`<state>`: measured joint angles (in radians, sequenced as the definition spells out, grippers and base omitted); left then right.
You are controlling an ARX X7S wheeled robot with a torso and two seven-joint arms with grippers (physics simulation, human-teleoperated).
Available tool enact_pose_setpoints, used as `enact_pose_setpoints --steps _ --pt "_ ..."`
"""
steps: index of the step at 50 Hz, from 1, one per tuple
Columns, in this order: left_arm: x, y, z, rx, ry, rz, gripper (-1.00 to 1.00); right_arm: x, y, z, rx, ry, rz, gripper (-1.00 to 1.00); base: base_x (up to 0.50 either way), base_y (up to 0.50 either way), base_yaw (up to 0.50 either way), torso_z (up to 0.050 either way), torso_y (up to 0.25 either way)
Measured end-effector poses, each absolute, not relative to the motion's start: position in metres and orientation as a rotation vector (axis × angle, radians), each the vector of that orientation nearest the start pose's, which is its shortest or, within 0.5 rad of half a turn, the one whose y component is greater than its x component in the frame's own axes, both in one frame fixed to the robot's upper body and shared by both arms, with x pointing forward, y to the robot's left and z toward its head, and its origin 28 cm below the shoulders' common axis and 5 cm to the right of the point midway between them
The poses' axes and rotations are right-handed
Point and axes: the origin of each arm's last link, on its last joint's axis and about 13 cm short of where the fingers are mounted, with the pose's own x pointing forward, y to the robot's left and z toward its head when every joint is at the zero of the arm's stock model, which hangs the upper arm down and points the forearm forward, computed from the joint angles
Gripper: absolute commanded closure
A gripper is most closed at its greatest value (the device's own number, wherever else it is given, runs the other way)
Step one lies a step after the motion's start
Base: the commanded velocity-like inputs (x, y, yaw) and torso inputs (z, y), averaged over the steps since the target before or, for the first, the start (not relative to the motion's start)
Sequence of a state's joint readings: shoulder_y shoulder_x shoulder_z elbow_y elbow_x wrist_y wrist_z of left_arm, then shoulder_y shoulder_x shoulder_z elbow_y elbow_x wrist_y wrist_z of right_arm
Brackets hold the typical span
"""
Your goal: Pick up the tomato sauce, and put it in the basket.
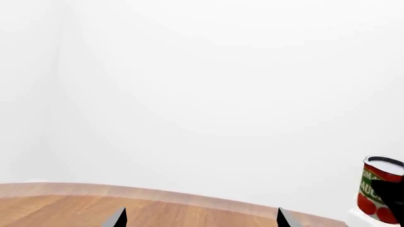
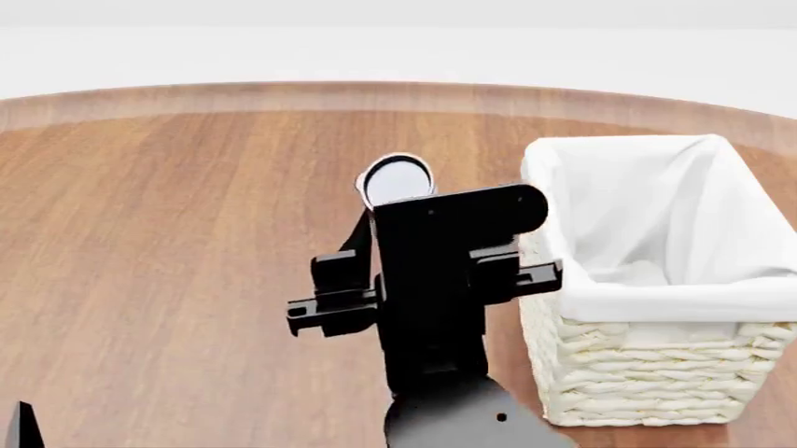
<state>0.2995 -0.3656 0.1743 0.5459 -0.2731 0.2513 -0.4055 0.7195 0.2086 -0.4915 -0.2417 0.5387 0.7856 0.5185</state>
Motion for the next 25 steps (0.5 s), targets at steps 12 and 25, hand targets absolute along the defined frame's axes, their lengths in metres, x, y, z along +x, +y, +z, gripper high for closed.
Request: enact_pose_setpoints --steps 12,25 --pt "0.142 0.221 0.090 -0.131 -0.391 0.067 -1.00 0.317 -0.048 0.206 -0.087 -0.006 0.086 1.00 0.00 0.00 0.00 0.000 0.000" --pt "0.142 0.220 0.089 -0.131 -0.390 0.065 -1.00 0.340 -0.065 0.229 -0.080 0.016 0.017 1.00 0.00 0.00 0.00 0.000 0.001"
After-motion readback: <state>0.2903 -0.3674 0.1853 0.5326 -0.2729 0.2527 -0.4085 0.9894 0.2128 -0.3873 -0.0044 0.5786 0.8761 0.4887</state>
